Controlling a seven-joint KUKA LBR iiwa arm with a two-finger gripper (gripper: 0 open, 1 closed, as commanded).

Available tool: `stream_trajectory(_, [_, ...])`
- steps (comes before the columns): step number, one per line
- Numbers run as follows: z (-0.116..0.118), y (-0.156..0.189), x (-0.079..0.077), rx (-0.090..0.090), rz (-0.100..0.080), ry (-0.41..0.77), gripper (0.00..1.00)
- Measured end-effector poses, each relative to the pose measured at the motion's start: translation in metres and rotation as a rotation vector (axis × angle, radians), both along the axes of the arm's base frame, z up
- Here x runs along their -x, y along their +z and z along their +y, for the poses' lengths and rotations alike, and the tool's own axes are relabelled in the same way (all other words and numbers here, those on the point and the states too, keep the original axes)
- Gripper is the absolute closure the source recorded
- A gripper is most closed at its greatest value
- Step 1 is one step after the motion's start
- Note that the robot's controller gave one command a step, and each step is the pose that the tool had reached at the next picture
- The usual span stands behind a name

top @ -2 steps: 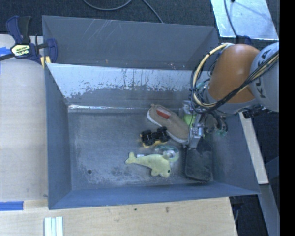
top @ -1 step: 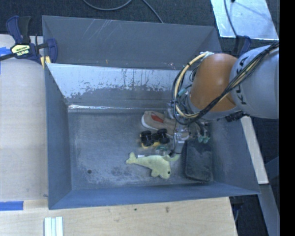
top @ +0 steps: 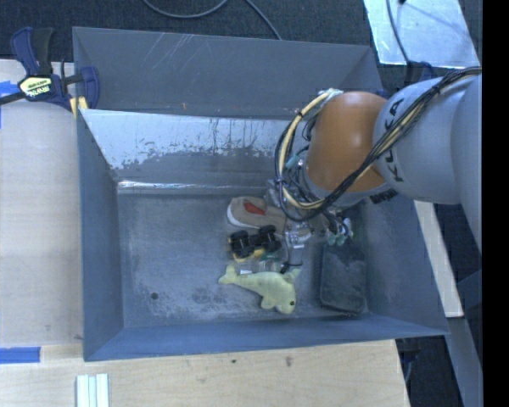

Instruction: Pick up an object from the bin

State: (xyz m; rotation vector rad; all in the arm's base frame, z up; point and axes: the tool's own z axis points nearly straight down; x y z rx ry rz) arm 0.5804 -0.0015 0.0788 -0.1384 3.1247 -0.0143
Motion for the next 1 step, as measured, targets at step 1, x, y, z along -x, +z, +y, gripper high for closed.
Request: stream_trajectory(1, [0.0190,0.0123,-0.0017,-0.006,-0.013,-0.005,0.00])
